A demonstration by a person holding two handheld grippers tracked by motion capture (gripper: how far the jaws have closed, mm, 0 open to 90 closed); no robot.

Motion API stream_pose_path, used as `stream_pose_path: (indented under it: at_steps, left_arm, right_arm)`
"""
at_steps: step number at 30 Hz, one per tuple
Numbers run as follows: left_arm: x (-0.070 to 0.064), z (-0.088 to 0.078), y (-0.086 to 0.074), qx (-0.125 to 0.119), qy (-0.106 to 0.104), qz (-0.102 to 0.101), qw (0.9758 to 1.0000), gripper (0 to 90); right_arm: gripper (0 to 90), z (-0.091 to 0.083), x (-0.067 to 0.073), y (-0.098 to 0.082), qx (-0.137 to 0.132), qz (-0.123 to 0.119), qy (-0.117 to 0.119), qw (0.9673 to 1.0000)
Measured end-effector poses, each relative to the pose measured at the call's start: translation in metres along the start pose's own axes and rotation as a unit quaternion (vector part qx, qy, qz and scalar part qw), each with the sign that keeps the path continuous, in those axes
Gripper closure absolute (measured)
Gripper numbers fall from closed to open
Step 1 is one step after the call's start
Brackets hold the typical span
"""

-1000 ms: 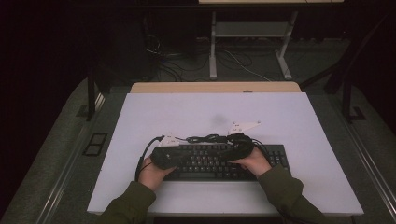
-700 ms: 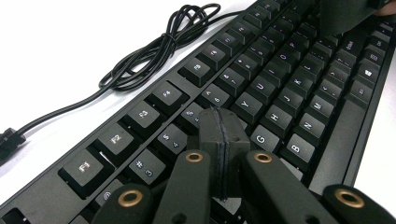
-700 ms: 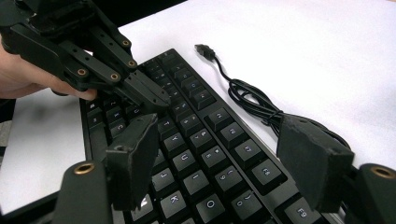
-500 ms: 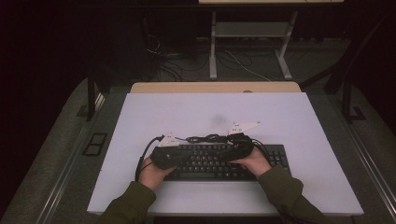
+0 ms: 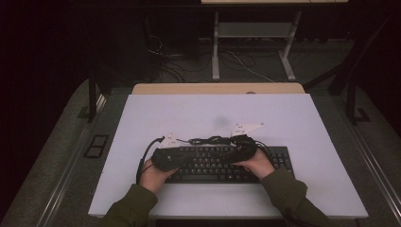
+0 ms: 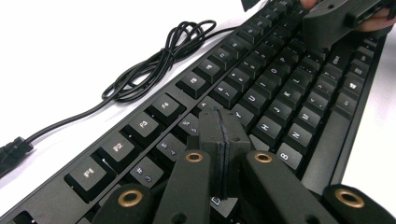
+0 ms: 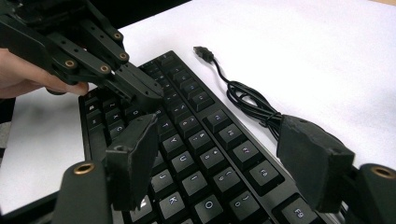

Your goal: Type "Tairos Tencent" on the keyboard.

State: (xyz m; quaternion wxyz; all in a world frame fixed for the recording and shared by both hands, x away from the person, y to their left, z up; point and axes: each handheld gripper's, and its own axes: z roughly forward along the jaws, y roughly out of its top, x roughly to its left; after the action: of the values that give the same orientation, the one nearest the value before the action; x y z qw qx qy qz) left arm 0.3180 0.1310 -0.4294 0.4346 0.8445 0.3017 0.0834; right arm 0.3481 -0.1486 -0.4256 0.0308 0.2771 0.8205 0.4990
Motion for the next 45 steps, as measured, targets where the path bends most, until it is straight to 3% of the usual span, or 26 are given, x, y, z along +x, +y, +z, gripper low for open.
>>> stream_pose_path:
  at_steps: [7, 14, 22, 30, 38, 45]
  left_arm:
    - [-0.002, -0.006, -0.001, -0.011, -0.006, 0.001, 0.9999, 88.0]
    - [-0.003, -0.013, -0.004, -0.019, -0.007, -0.003, 0.9998, 77.7]
    - [-0.001, -0.019, -0.01, -0.027, -0.015, -0.008, 0.9995, 59.1]
    - [0.002, -0.022, -0.014, -0.032, -0.003, -0.009, 0.9995, 38.7]
    - [0.003, -0.021, -0.016, -0.028, 0.006, -0.006, 0.9996, 28.1]
    - [0.002, -0.02, -0.016, -0.031, 0.007, -0.005, 0.9995, 21.8]
  right_arm:
    - [28.7, -0.001, 0.0, 0.0, 0.0, 0.0, -0.002, 1.0]
    - [28.2, -0.001, 0.0, 0.0, 0.0, 0.001, -0.001, 1.0]
    - [28.3, -0.002, 0.0, 0.0, 0.002, 0.0, -0.003, 1.0]
    - [27.5, -0.005, 0.0, 0.0, 0.002, -0.006, -0.013, 0.9999]
    - [37.8, -0.008, -0.001, 0.0, 0.012, -0.013, -0.008, 0.9998]
    - [53.3, -0.008, -0.002, -0.003, 0.03, -0.026, -0.015, 0.9991]
